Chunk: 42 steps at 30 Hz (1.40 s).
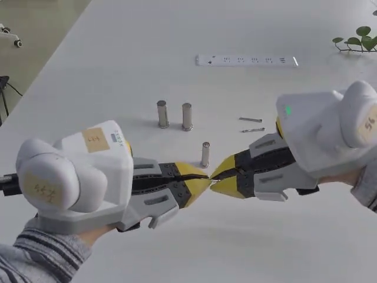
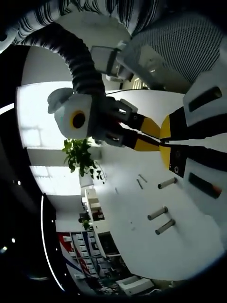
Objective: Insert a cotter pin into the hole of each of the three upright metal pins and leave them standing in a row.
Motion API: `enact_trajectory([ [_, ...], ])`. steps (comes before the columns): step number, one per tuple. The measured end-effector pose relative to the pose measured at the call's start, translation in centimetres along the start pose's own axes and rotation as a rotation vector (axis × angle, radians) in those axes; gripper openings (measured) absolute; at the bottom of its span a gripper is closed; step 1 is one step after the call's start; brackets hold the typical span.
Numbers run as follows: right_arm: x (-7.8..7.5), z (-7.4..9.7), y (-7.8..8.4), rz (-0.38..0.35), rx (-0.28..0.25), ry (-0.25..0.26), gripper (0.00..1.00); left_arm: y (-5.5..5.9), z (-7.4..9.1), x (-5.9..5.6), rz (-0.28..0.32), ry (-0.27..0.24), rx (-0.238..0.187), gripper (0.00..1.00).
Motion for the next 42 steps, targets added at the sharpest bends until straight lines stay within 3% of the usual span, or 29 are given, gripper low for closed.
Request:
enact_trajectory([
  [15,-0.3,0.5,-0.2,0.039,0.027,0.038,0.00,0.5,0.0,0.0,0.035,-0.015,-0.003,0.00],
  [24,-0.6,0.5,-0.2,0.100,0.054,0.070,0.00,0.6,-0.2,0.3,0.052,-0.031,-0.009,0.00],
  [33,-1.2,-0.2,0.9,0.157,0.170,0.105,0.00,0.9,-1.0,0.9,0.071,-0.055,-0.004,0.00],
  [42,-3.0,-0.5,2.4,0.121,0.284,0.175,0.00,1.7,-1.4,2.1,0.120,-0.134,-0.012,0.08],
])
Point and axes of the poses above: the centre of the closed fingertips' face, and the gripper's own axes: z roughly backward along the fingers, x roughly to its left, y roughly out of its underside, the point moved 8 cm from there along z, roughly backward along the fingers, and after that the axes turned 12 degrees about x, right-handed, at the moved point
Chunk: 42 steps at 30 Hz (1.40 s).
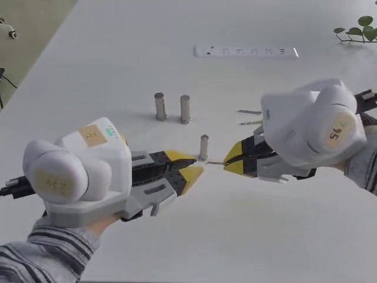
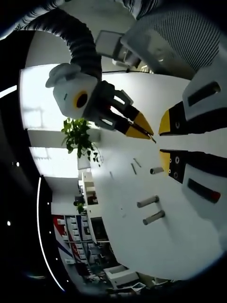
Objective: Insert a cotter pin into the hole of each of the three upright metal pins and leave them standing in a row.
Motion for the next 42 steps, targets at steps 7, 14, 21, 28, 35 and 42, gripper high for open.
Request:
enact_trajectory([
  [7,-1.3,-0.6,0.6,-0.080,0.033,0.022,0.00,0.5,-0.9,1.3,0.066,-0.063,0.001,0.17],
  [14,-2.4,-1.5,1.3,-0.169,0.083,0.052,0.00,0.7,-2.3,2.2,0.103,-0.103,0.010,0.23],
  [21,-3.4,-2.7,2.0,-0.237,0.099,0.057,0.00,0.7,-4.2,3.1,0.119,-0.130,0.044,0.22],
  [28,-3.9,-3.8,2.4,-0.301,0.106,0.049,0.00,1.1,-6.0,4.1,0.094,-0.166,0.103,0.20],
  [35,-4.0,-4.1,2.2,-0.315,0.099,0.034,0.00,1.4,-7.8,4.7,0.081,-0.173,0.134,0.20],
  [42,-4.0,-4.4,2.0,-0.327,0.100,0.030,0.00,1.4,-9.4,4.9,0.076,-0.160,0.140,0.18],
])
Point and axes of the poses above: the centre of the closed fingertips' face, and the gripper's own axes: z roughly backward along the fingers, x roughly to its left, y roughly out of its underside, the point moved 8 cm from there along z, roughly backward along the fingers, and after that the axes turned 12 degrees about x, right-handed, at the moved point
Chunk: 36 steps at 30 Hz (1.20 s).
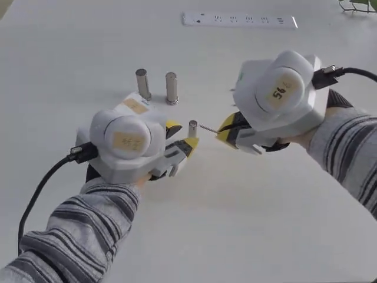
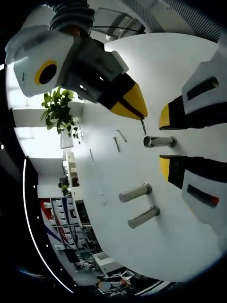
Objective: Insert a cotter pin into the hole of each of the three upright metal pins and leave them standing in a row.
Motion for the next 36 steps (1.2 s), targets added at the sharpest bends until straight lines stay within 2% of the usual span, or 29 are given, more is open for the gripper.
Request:
enact_trajectory([
  [10,0.0,-0.2,-0.1,-0.003,0.013,-0.012,0.00,0.2,-1.4,0.1,-0.012,0.011,0.024,0.13],
  [20,0.0,-0.5,-0.3,-0.011,0.011,-0.019,0.00,0.2,-2.0,0.1,0.016,0.030,0.022,0.06],
  [23,0.0,-0.5,-0.5,-0.009,0.008,-0.016,0.00,0.2,-2.0,0.0,0.022,0.023,0.022,0.06],
  [25,-0.1,-0.4,-0.6,-0.009,0.006,-0.010,0.00,0.2,-2.1,0.0,0.053,0.016,0.024,0.06],
  [36,-0.1,-0.4,-1.3,0.008,-0.008,0.011,0.00,0.2,-2.2,-0.2,0.067,-0.015,0.016,0.06],
])
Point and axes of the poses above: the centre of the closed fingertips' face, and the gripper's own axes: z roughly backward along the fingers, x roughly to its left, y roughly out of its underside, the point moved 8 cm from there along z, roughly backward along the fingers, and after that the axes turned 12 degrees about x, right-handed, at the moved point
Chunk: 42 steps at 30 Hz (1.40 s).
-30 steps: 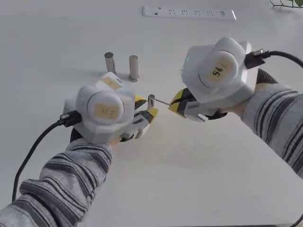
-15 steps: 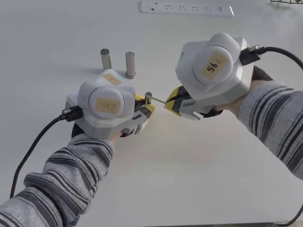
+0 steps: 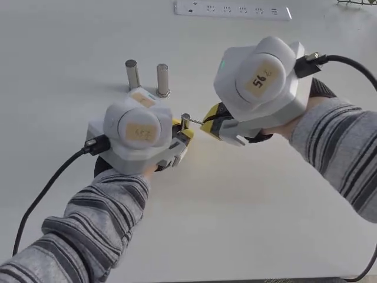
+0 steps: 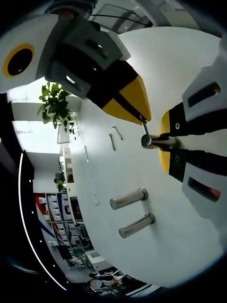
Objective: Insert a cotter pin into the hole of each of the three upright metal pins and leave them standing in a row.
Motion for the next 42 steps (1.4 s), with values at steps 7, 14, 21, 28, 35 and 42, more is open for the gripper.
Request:
enact_trajectory([
  [7,0.0,-0.1,-0.5,0.007,-0.012,0.009,0.00,0.0,-0.1,-0.1,0.023,-0.017,-0.011,0.06],
  [14,0.0,-0.1,-0.8,0.010,-0.023,0.014,0.00,0.0,-0.1,-0.3,0.054,-0.042,-0.020,0.06],
  [21,0.0,-0.2,-1.0,0.021,-0.040,0.013,0.00,0.1,-0.1,-0.5,0.072,-0.059,-0.028,0.06],
  [28,-0.2,0.0,-0.9,-0.013,-0.062,0.014,0.04,0.1,0.0,-0.6,0.091,-0.070,-0.031,0.06],
  [35,-0.1,0.6,-0.2,-0.071,-0.074,-0.025,0.04,0.1,-0.1,-0.6,0.093,-0.073,-0.031,0.06],
  [42,-0.2,0.4,-0.2,-0.090,-0.085,-0.020,0.00,0.1,-0.1,-0.6,0.104,-0.074,-0.030,0.06],
])
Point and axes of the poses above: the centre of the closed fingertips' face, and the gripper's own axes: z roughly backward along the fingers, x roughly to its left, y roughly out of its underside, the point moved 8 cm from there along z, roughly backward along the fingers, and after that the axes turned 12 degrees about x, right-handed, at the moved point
